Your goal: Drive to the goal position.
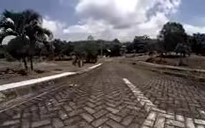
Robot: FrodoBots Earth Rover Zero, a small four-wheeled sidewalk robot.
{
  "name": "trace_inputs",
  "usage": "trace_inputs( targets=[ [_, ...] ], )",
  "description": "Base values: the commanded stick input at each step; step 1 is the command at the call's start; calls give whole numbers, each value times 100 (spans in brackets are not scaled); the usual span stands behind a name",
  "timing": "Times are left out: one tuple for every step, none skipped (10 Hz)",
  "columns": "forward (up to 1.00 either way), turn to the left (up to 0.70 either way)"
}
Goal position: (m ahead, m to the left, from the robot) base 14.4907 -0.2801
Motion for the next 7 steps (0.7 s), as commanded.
trace_inputs(
  targets=[
    [70,0],
    [70,0],
    [70,0],
    [70,0],
    [70,0],
    [70,-4],
    [70,-27]
  ],
)
